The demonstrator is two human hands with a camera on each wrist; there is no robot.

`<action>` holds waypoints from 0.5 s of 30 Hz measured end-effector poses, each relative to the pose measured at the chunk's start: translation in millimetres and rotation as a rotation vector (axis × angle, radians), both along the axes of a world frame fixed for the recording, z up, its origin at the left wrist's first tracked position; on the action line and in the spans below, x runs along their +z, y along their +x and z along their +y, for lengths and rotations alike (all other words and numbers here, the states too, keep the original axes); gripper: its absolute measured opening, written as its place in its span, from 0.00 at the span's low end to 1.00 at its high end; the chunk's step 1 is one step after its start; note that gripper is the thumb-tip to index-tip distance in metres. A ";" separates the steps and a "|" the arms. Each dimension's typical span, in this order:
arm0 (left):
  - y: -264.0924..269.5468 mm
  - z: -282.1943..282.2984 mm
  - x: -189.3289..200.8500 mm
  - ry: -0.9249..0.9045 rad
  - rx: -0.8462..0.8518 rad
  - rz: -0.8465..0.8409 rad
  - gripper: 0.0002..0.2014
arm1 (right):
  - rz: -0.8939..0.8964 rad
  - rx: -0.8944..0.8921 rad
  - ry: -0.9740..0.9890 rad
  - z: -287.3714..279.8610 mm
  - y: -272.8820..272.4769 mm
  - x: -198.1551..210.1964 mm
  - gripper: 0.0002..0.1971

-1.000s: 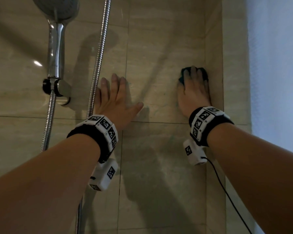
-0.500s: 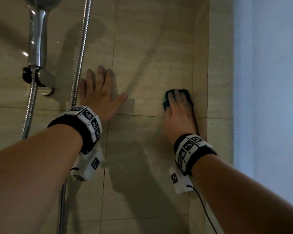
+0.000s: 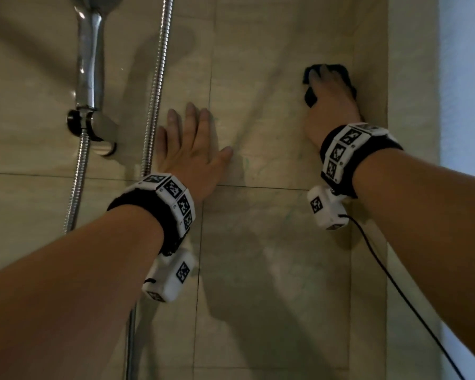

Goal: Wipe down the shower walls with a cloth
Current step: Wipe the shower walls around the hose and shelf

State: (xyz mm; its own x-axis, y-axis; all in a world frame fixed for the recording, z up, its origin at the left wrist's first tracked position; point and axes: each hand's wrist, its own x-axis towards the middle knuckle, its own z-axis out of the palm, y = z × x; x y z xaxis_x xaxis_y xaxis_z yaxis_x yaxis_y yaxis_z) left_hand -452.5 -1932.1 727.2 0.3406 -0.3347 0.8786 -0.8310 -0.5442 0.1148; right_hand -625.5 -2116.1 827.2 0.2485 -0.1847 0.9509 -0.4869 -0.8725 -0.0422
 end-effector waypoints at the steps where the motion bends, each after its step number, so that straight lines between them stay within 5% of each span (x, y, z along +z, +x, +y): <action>1: 0.4 -0.2 0.2 0.002 0.001 0.002 0.42 | 0.008 0.012 -0.008 -2.1 0.2 -4.6 0.34; 15: -1.9 29.3 17.0 -0.005 -0.080 0.011 0.42 | 0.161 0.139 -0.002 32.0 17.8 -134.3 0.40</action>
State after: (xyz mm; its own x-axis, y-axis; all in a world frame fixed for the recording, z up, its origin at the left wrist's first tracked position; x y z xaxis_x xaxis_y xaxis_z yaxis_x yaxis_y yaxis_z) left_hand -454.4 -1902.8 744.3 0.3227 -0.3568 0.8767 -0.8707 -0.4751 0.1272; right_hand -607.7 -2084.1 693.0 0.4201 -0.1363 0.8972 -0.3622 -0.9317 0.0281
